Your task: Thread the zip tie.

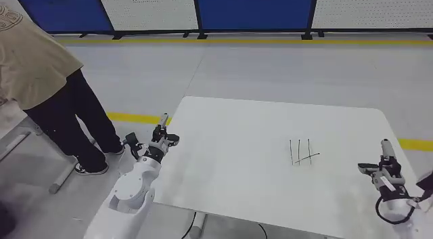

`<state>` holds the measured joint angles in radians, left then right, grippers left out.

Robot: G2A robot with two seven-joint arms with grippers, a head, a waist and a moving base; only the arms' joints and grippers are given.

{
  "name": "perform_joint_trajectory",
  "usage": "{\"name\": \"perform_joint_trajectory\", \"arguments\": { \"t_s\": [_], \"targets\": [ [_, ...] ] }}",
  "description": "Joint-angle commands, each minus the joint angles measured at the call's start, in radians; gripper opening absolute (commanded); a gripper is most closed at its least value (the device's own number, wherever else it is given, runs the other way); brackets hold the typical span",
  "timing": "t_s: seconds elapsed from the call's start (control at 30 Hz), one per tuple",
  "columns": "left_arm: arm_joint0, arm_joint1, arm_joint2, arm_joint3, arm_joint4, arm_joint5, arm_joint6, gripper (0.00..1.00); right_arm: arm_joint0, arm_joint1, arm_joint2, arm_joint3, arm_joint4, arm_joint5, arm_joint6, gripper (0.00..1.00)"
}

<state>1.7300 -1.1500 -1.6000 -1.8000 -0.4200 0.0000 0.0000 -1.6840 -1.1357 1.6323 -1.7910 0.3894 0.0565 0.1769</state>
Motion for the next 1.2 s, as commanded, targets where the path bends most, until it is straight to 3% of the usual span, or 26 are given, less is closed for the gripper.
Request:
{"name": "perform_joint_trajectory", "arguments": {
  "t_s": [0.0, 0.17, 0.23, 0.33, 0.43, 0.9, 1.0, 1.1, 1.17],
  "targets": [
    [0.000, 0.000, 0.000, 0.000, 0.000, 0.000, 0.000, 1.00, 0.019, 0.009, 0.038, 0.001, -0.001, 0.022, 0.132, 1.00],
    [0.000, 0.000, 0.000, 0.000, 0.000, 0.000, 0.000, 1.00, 0.088, 0.032, 0.092, 0.002, -0.032, 0.097, 0.392, 1.00],
    [0.000, 0.000, 0.000, 0.000, 0.000, 0.000, 0.000, 1.00, 0.126, 0.039, 0.099, 0.007, -0.059, 0.131, 0.441, 1.00],
    [0.000, 0.000, 0.000, 0.000, 0.000, 0.000, 0.000, 1.00, 0.176, 0.051, 0.060, -0.011, -0.164, 0.165, 0.547, 1.00],
    [0.000, 0.000, 0.000, 0.000, 0.000, 0.000, 0.000, 1.00, 0.253, 0.062, 0.010, 0.039, -0.221, 0.217, 0.684, 1.00],
    [0.000, 0.000, 0.000, 0.000, 0.000, 0.000, 0.000, 1.00, 0.254, 0.062, 0.006, 0.044, -0.206, 0.217, 0.712, 1.00],
    [0.000, 0.000, 0.000, 0.000, 0.000, 0.000, 0.000, 1.00, 0.330, 0.084, 0.048, 0.145, -0.196, 0.211, 0.937, 1.00],
    [0.000, 0.000, 0.000, 0.000, 0.000, 0.000, 0.000, 1.00, 0.418, 0.102, 0.028, 0.233, -0.227, 0.244, 1.132, 1.00],
    [0.000, 0.000, 0.000, 0.000, 0.000, 0.000, 0.000, 1.00, 0.479, 0.109, 0.021, 0.294, -0.230, 0.243, 1.179, 1.00]
  ]
}}
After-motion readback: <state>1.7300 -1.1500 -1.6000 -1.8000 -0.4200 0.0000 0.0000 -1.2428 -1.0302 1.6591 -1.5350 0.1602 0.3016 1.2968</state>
